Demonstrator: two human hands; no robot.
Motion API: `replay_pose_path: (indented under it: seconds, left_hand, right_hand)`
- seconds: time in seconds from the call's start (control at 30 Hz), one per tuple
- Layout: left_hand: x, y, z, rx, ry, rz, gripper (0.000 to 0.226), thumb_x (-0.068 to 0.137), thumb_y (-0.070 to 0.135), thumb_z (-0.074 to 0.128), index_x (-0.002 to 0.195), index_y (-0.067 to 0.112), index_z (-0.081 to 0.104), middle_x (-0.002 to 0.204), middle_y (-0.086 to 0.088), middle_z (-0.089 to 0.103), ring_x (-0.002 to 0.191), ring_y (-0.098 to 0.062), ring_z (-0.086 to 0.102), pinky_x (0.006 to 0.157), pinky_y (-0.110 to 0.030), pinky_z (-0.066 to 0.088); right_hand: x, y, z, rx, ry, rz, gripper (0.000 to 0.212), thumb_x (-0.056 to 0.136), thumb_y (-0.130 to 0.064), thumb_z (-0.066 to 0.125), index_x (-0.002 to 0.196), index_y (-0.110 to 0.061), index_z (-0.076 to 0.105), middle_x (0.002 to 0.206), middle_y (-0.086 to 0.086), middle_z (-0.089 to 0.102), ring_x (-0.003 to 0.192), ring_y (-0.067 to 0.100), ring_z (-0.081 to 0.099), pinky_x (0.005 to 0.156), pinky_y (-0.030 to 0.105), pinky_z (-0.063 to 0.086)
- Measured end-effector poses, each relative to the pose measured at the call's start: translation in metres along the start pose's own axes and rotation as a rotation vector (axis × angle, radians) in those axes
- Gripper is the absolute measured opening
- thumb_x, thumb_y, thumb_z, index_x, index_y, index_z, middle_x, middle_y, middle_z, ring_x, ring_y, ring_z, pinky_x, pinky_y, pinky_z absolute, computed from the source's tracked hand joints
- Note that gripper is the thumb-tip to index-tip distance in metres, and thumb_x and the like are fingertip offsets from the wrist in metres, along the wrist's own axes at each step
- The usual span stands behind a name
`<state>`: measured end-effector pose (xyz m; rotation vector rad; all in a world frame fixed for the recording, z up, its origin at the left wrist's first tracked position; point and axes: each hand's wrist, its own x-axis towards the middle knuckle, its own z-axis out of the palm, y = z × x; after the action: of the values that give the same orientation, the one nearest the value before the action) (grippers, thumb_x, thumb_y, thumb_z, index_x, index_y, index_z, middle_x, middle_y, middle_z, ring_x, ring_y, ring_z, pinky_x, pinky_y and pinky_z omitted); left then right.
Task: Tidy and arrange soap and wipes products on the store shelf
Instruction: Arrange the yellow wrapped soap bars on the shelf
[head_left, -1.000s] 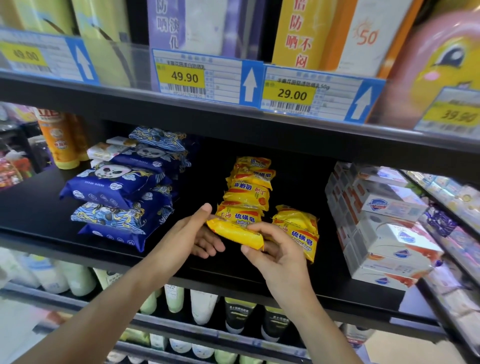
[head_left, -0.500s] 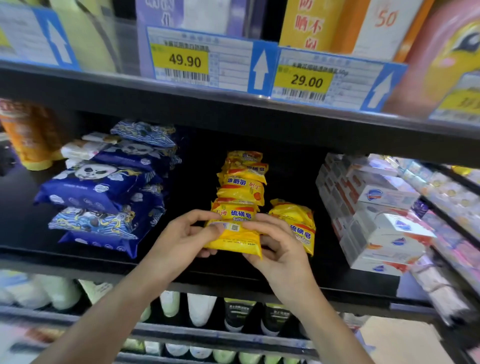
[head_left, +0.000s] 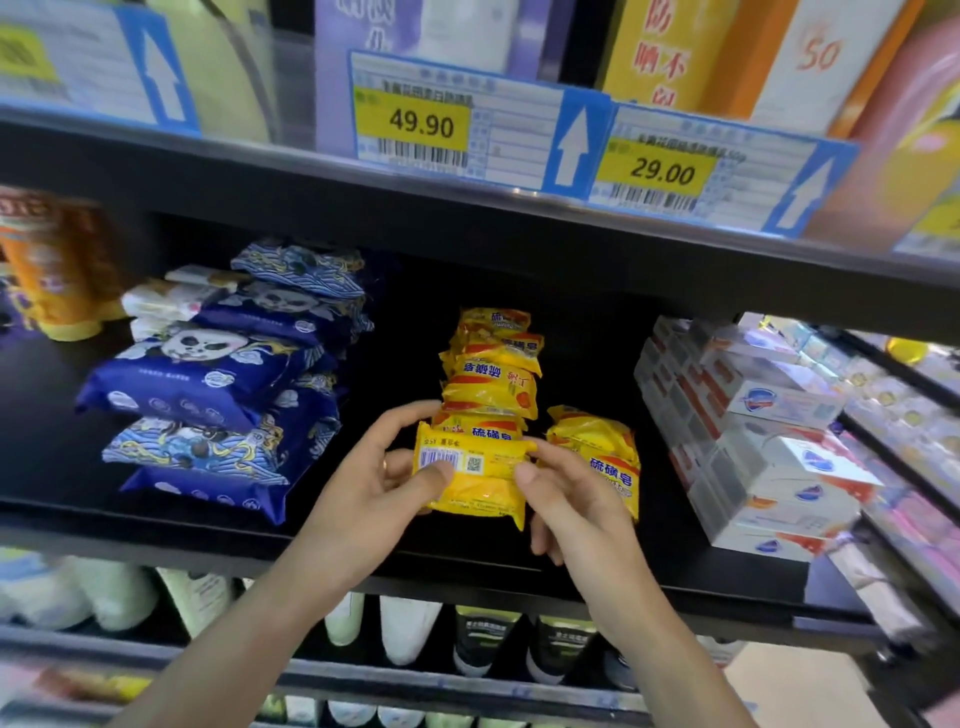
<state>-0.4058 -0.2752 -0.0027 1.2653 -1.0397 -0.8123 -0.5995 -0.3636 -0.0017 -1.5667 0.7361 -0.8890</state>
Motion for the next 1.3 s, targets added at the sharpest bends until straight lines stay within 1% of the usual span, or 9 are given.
replay_pose_path:
  seconds: [0.13,0.27,0.37,0.5,0.6,0.8,0.97,1.2,1.3]
  left_hand:
    - [-0.002,0.000,0.001,-0.009,-0.012,-0.013,0.067,0.087,0.032,0.070,0.146,0.039,0.041,0.109,0.000,0.080,0.108,-0.012,0.074,0.094,-0.026,0.054]
    - [-0.001,-0.001,0.004,0.015,-0.026,-0.026,0.050,0.086,0.028,0.071,0.134,0.024,0.056,0.113,0.002,0.080,0.109,-0.013,0.073,0.095,-0.028,0.058]
    - [-0.001,-0.002,0.005,0.075,-0.042,-0.017,0.033,0.091,0.021,0.071,0.124,0.018,0.065,0.113,0.003,0.079,0.108,-0.012,0.073,0.094,-0.027,0.057]
    - [0.000,-0.002,0.004,0.119,-0.018,-0.019,0.040,0.086,0.047,0.073,0.120,0.026,0.069,0.114,0.007,0.077,0.108,-0.009,0.071,0.095,-0.027,0.053]
    - [0.000,-0.003,0.000,0.132,0.015,-0.043,0.050,0.081,0.072,0.064,0.116,0.037,0.071,0.106,0.010,0.076,0.098,-0.007,0.070,0.080,-0.026,0.053]
    - [0.002,-0.004,-0.001,0.183,0.064,-0.065,0.064,0.080,0.087,0.036,0.107,0.040,0.070,0.093,0.000,0.069,0.077,-0.022,0.064,0.076,-0.040,0.053]
    - [0.007,0.002,0.000,0.190,0.084,-0.122,0.070,0.073,0.096,0.027,0.103,0.050,0.071,0.075,0.011,0.068,0.061,-0.007,0.059,0.067,-0.032,0.049]
    - [0.002,0.009,0.001,0.235,0.015,-0.128,0.066,0.075,0.097,0.031,0.105,0.051,0.068,0.082,0.011,0.073,0.063,-0.001,0.057,0.069,-0.027,0.044]
    - [0.001,0.010,0.003,0.196,-0.012,-0.139,0.034,0.092,0.075,0.051,0.099,0.047,0.070,0.082,0.007,0.074,0.064,0.002,0.060,0.061,-0.017,0.044]
  right_hand:
    - [0.001,-0.001,0.003,-0.019,0.008,0.006,0.052,0.081,-0.043,0.077,0.130,-0.030,0.064,0.094,0.000,0.074,0.062,0.012,0.054,0.054,0.018,0.045]
    - [0.002,0.003,0.001,-0.019,0.007,-0.017,0.025,0.088,-0.029,0.077,0.113,-0.032,0.073,0.098,-0.005,0.075,0.059,0.015,0.049,0.051,0.020,0.043]
    - [0.001,0.007,-0.002,-0.034,0.000,-0.011,0.023,0.093,-0.023,0.074,0.116,-0.027,0.071,0.111,-0.003,0.073,0.054,0.015,0.057,0.048,0.020,0.044]
    - [-0.001,0.008,-0.002,0.048,0.057,-0.031,0.034,0.088,-0.025,0.076,0.121,-0.021,0.067,0.111,0.004,0.073,0.066,0.024,0.072,0.057,0.027,0.056]
    - [-0.001,0.008,-0.002,0.095,0.072,-0.047,0.038,0.083,-0.029,0.076,0.120,-0.023,0.067,0.107,0.007,0.074,0.075,0.029,0.076,0.065,0.029,0.060]
    - [-0.003,0.005,-0.002,0.112,0.034,-0.085,0.030,0.088,-0.025,0.075,0.116,-0.033,0.067,0.094,0.010,0.078,0.086,0.029,0.077,0.075,0.030,0.062]
    - [-0.005,0.005,-0.004,0.109,-0.017,-0.126,0.031,0.092,-0.007,0.074,0.111,-0.031,0.069,0.092,0.016,0.078,0.094,0.029,0.077,0.084,0.034,0.062]
    - [-0.004,0.005,-0.004,0.161,-0.050,-0.197,0.028,0.087,0.006,0.075,0.108,-0.012,0.069,0.119,0.005,0.071,0.111,0.028,0.071,0.085,0.031,0.059]
    - [-0.003,0.007,-0.005,0.149,-0.045,-0.218,0.029,0.085,0.012,0.072,0.108,-0.004,0.068,0.126,0.008,0.065,0.117,0.023,0.067,0.085,0.028,0.057]
